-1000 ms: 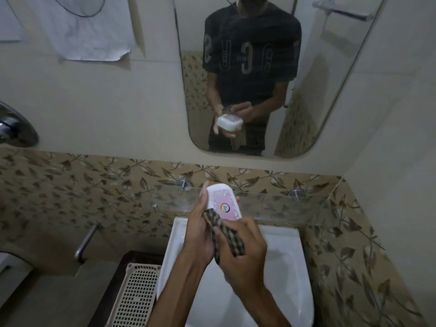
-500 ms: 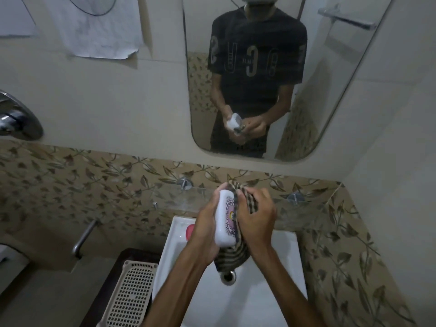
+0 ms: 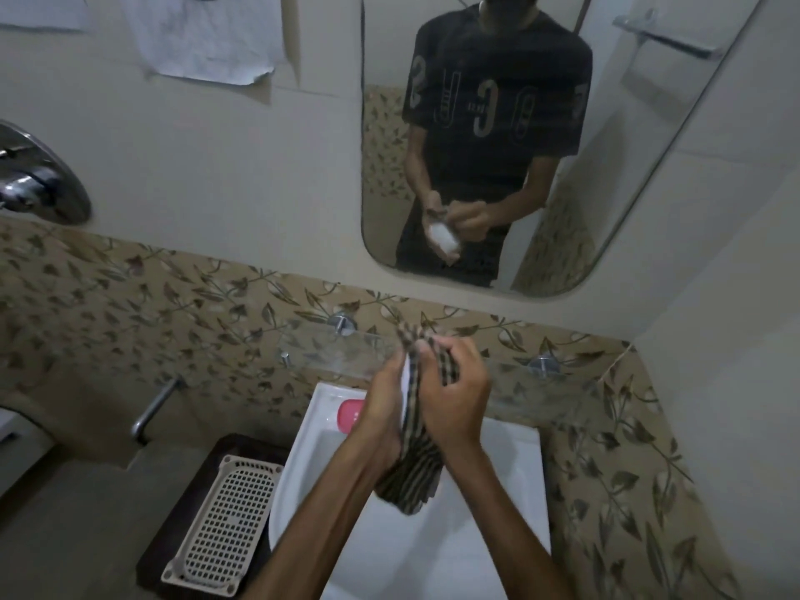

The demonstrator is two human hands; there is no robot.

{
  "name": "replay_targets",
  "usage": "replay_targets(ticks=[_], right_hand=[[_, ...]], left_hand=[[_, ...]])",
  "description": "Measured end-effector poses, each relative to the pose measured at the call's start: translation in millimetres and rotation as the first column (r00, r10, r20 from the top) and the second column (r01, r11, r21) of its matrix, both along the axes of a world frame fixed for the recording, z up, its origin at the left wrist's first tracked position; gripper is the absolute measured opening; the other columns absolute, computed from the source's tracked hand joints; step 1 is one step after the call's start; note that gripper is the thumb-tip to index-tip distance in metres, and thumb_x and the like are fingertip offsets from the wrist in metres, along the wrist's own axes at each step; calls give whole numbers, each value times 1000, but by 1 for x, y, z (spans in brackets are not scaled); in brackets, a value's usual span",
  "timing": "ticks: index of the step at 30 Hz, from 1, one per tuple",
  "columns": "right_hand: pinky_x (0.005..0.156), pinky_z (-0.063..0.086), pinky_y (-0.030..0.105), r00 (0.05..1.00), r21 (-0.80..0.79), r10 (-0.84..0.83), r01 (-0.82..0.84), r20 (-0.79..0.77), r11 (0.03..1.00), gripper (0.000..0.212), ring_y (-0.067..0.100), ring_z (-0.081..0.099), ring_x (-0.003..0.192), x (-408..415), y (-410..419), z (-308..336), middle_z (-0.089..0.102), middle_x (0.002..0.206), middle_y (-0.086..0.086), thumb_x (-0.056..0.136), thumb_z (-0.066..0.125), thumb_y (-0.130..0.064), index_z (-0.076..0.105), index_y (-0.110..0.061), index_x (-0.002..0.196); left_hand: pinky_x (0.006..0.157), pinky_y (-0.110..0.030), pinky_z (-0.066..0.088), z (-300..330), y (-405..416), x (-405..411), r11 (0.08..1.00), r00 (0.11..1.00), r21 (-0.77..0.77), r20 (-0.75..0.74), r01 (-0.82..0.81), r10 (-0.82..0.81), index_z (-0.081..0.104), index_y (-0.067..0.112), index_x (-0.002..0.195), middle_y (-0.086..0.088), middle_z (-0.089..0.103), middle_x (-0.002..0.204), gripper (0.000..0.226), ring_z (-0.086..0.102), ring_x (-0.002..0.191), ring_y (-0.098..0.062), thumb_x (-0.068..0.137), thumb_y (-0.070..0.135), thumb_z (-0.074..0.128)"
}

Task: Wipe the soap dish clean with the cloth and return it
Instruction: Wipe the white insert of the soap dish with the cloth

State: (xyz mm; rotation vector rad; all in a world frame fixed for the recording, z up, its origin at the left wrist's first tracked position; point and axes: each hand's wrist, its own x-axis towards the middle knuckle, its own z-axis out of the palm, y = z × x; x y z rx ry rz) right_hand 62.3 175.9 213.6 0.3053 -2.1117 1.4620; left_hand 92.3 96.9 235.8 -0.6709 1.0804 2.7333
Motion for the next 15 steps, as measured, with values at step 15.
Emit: replay_targets(ticks=[15], right_hand=[[74, 55, 31, 897, 14, -147, 156, 416, 988, 21, 12, 69, 83, 3, 14, -26, 74, 87, -5, 99, 63, -34, 74, -18, 92]], left_hand=[[112, -50, 48, -20, 4, -4, 988, 987, 62, 88, -143, 137, 66, -3, 131, -28, 70, 127, 49, 65, 122, -44, 100, 34, 60]])
